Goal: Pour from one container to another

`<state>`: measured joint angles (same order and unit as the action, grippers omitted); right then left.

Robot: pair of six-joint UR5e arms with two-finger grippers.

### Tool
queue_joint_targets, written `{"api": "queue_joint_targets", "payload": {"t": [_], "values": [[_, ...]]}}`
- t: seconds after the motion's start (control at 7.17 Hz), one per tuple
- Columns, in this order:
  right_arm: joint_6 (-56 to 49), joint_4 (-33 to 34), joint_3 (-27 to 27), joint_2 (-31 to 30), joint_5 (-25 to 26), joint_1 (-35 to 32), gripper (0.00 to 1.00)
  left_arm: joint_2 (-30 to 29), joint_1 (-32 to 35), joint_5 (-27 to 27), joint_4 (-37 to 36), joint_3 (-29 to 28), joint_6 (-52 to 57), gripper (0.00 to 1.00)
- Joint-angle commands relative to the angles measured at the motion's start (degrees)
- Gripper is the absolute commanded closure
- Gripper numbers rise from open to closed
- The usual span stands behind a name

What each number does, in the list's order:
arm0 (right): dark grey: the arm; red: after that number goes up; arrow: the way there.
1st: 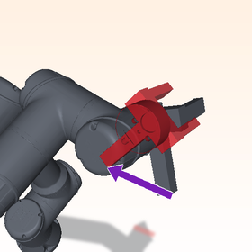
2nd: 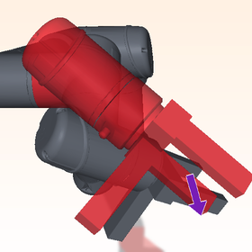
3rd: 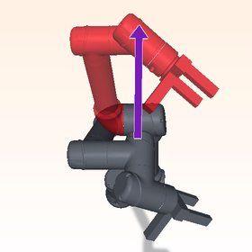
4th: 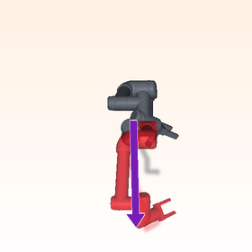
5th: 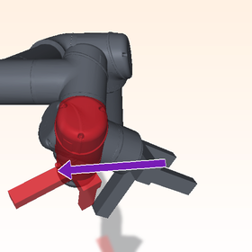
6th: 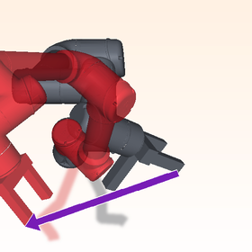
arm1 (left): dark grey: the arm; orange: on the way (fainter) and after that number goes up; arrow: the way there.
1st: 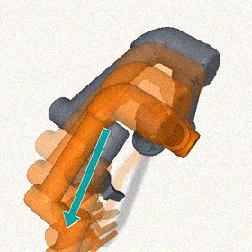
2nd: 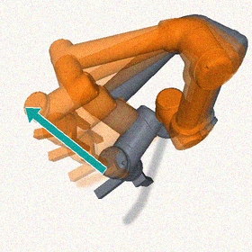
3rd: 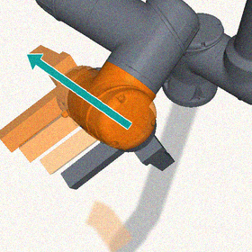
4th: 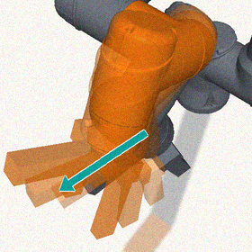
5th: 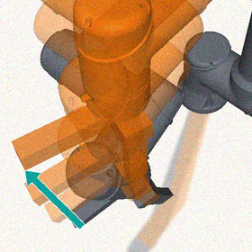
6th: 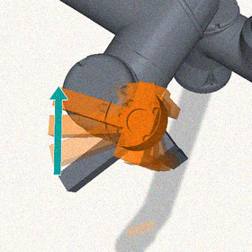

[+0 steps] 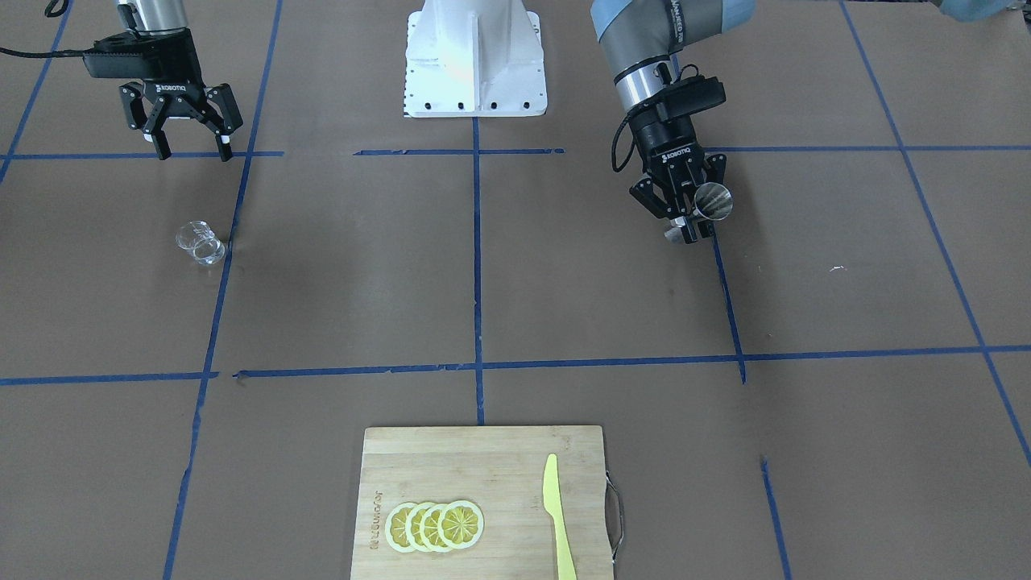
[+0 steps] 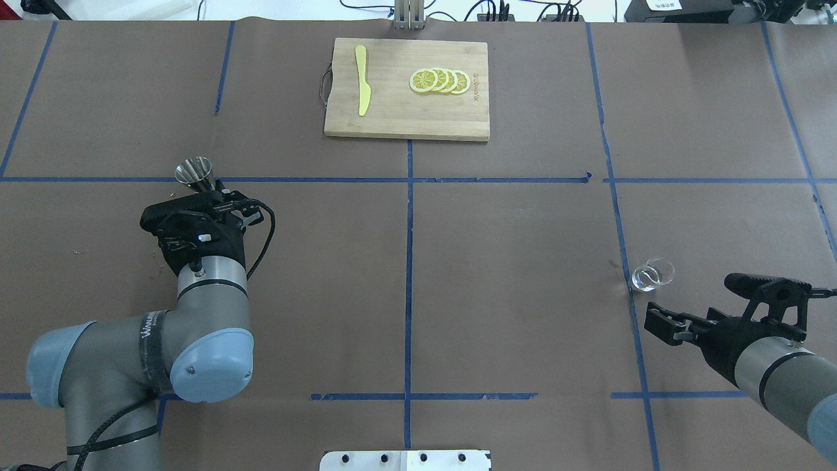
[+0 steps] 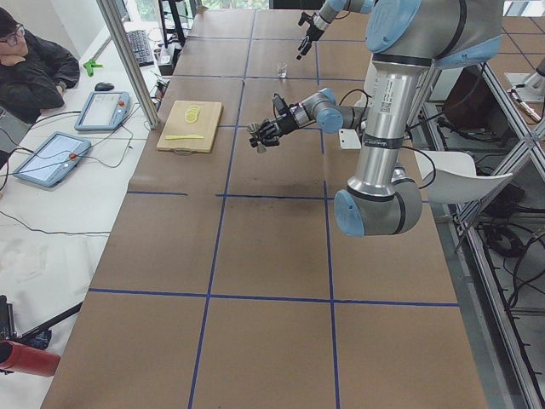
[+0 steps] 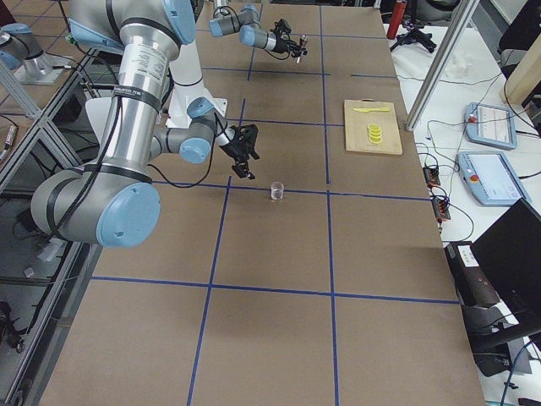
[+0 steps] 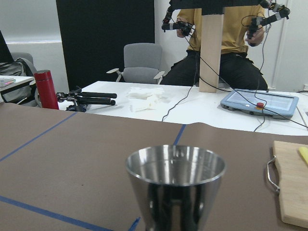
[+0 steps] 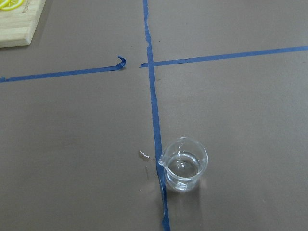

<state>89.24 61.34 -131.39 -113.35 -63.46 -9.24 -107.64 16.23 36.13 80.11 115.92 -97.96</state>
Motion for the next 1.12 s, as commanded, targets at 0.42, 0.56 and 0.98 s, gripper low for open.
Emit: {"api": "queue_joint_targets", "payload": {"t": [0.42, 0.56, 0.98], "values": [[1.11, 0.27, 3.24, 0.06, 8.87, 2.03, 0.00, -0.20, -0.85, 4.64, 46.71, -7.02, 34.30, 1.00], [2.94, 0.27, 4.12, 0.06, 12.62, 3.43, 0.00, -0.55, -0.85, 4.83, 46.89, -6.68, 35.03, 1.00], [4.98, 0.18, 9.30, 0.76, 22.31, 7.04, 0.00, -1.35, -1.11, 6.67, 46.89, -6.94, 36.53, 1.00]]}}
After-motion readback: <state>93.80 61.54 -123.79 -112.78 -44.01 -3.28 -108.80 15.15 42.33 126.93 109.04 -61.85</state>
